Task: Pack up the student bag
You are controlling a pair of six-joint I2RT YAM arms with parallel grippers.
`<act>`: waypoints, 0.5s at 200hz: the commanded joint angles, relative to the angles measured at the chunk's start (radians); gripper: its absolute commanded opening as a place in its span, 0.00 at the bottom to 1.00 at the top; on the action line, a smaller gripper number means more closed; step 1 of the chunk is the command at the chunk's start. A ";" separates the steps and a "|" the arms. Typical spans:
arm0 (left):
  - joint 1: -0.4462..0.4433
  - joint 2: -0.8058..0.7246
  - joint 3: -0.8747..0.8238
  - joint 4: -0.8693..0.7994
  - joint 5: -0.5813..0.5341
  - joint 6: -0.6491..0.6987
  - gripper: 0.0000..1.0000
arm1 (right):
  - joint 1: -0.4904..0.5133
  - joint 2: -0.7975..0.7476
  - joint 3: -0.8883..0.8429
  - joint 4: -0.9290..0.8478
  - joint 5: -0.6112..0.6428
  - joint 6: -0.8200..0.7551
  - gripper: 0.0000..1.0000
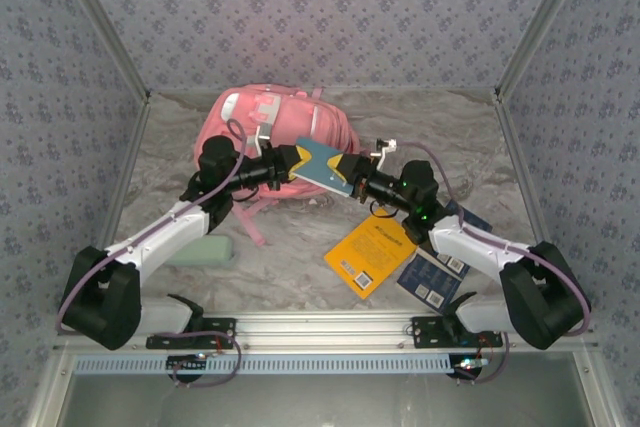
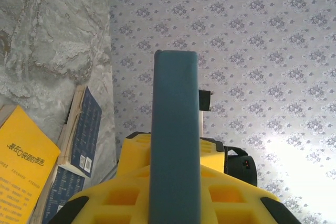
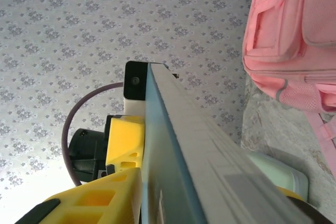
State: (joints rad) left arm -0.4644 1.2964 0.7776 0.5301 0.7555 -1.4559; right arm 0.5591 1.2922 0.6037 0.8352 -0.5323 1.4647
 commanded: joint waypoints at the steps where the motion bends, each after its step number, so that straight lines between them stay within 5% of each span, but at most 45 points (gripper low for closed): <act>1: 0.012 -0.025 0.015 0.018 0.000 0.028 0.00 | 0.004 -0.035 -0.013 -0.022 0.019 -0.032 0.36; 59: 0.015 -0.026 0.005 0.007 0.000 0.042 0.00 | 0.001 -0.060 -0.028 -0.030 0.026 -0.038 0.34; 100: 0.015 -0.028 0.000 -0.003 -0.002 0.055 0.00 | 0.002 -0.084 -0.028 -0.081 0.042 -0.066 0.05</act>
State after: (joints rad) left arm -0.4522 1.2964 0.7773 0.5079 0.7555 -1.4319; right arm 0.5591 1.2366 0.5846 0.7883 -0.5121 1.4406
